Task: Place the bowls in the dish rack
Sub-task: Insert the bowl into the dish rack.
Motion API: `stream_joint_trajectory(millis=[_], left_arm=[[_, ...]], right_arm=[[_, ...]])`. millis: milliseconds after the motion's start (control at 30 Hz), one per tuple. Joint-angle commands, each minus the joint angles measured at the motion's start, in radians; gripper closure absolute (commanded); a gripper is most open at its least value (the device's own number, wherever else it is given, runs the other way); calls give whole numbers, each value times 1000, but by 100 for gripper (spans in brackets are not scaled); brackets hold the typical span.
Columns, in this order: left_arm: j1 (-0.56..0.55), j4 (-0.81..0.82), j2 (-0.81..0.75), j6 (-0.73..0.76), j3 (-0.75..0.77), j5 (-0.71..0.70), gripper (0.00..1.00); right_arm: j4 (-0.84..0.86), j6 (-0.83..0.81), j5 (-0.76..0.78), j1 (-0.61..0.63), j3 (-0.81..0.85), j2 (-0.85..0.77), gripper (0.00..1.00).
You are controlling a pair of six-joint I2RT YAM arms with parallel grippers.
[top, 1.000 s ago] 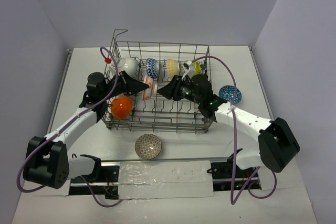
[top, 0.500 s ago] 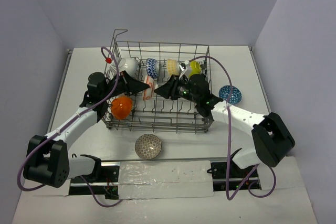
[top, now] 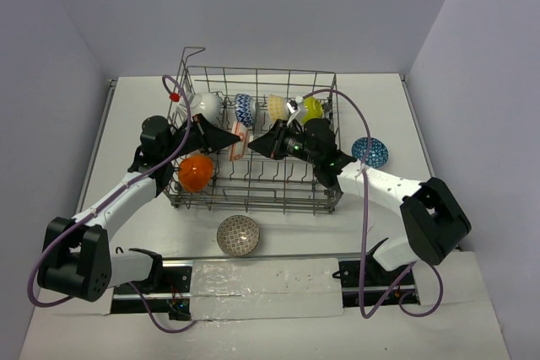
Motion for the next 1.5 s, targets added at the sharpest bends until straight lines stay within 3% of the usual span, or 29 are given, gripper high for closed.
stream_joint_trajectory(millis=[0,300,433,1067,1467], left_arm=[[-4,-9,6,50,17,15,100],[-46,-277,-3,202,102,-133,100],[-66,-325,8,231,126,-167,98],[-109,-420,72,273,169,-238,74],[-123,-463,103,291,189,-311,70]], right_arm=[[68,-5,-16,-7,29,1,80],[56,-21,-13,-8,27,-3,97],[55,-24,-13,-8,24,-8,100],[39,-53,-30,-44,10,-36,100],[42,-61,-47,-71,4,-17,100]])
